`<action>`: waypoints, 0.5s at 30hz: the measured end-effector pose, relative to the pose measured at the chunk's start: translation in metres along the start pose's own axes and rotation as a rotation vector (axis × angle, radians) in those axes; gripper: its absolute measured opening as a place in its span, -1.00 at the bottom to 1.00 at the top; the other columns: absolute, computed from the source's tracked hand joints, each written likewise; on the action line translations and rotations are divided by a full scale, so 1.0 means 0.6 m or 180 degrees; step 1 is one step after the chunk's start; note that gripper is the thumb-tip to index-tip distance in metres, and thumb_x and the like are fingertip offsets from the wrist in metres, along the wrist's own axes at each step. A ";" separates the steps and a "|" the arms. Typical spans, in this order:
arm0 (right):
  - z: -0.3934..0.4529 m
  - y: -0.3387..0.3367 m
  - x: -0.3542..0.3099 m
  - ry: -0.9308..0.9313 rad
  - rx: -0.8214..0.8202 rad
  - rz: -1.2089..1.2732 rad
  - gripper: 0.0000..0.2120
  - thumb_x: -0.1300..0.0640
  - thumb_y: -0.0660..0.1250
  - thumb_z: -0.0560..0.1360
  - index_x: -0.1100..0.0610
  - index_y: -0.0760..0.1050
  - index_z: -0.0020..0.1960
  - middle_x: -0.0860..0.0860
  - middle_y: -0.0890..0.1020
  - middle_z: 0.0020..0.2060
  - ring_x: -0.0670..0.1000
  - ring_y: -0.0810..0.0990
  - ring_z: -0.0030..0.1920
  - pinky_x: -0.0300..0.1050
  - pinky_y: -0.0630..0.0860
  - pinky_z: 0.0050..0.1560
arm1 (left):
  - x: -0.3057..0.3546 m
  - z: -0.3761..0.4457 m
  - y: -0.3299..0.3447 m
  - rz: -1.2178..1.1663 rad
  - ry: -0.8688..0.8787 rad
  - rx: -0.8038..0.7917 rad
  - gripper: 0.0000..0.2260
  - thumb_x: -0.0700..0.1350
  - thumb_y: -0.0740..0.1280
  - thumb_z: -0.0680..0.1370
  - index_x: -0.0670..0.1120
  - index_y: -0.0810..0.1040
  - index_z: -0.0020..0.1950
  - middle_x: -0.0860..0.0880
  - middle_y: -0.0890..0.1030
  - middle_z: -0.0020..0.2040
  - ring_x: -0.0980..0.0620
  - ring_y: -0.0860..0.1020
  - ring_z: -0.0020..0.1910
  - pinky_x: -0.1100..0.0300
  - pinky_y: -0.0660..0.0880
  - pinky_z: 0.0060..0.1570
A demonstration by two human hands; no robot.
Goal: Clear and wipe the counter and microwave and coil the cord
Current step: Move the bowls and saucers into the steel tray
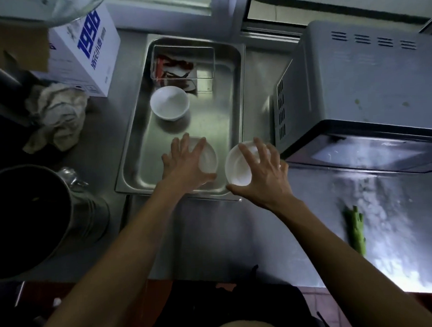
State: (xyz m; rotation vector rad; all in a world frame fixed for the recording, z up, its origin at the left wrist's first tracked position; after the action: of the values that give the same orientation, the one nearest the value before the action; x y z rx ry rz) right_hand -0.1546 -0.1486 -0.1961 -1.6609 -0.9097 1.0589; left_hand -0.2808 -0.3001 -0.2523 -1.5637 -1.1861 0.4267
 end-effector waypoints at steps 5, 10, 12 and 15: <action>0.036 0.017 0.024 0.0049 -0.0173 0.0050 0.05 -0.45 0.41 0.28 -0.16 -0.02 0.59 0.03 -0.08 0.60 0.24 -0.03 0.54 0.40 0.19 0.37 | 0.011 0.052 0.024 0.0093 0.0065 -0.0102 0.00 0.36 0.45 0.31 0.23 -0.07 0.57 -0.04 -0.15 0.61 -0.23 -0.13 0.57 -0.37 0.09 0.40; 0.075 0.032 0.038 0.0045 -0.0237 0.0149 0.05 -0.46 0.39 0.28 -0.16 -0.02 0.59 0.04 -0.07 0.60 0.25 -0.01 0.54 0.42 0.20 0.37 | 0.021 0.094 0.038 0.0169 0.0093 -0.0207 -0.01 0.34 0.46 0.32 0.23 -0.06 0.58 -0.04 -0.17 0.61 -0.22 -0.15 0.57 -0.38 0.06 0.41; 0.087 0.031 0.038 0.0038 -0.0210 0.0207 0.05 -0.45 0.40 0.27 -0.14 0.00 0.59 0.04 -0.05 0.60 0.25 -0.01 0.55 0.43 0.21 0.36 | 0.022 0.107 0.043 0.0207 0.0111 -0.0266 0.00 0.34 0.46 0.32 0.22 -0.07 0.58 -0.05 -0.18 0.61 -0.24 -0.16 0.57 -0.39 0.06 0.41; 0.099 0.033 0.039 0.0076 -0.0205 0.0343 0.03 -0.47 0.33 0.26 -0.14 0.03 0.58 0.04 -0.03 0.60 0.25 -0.01 0.55 0.45 0.20 0.36 | 0.020 0.119 0.053 0.0285 0.0155 -0.0321 0.00 0.33 0.45 0.32 0.21 -0.07 0.58 -0.08 -0.17 0.60 -0.26 -0.15 0.56 -0.41 0.07 0.40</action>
State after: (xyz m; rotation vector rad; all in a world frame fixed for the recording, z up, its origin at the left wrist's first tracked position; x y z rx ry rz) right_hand -0.1995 -0.1144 -0.2316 -1.7891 -0.8547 1.0898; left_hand -0.3156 -0.2500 -0.3023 -1.7098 -1.1181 0.3900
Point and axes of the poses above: each hand's wrist, its own z-axis towards the middle knuckle, its own y-axis out of the palm, x = y × z, the point moved 9 cm from there along z, towards the middle knuckle
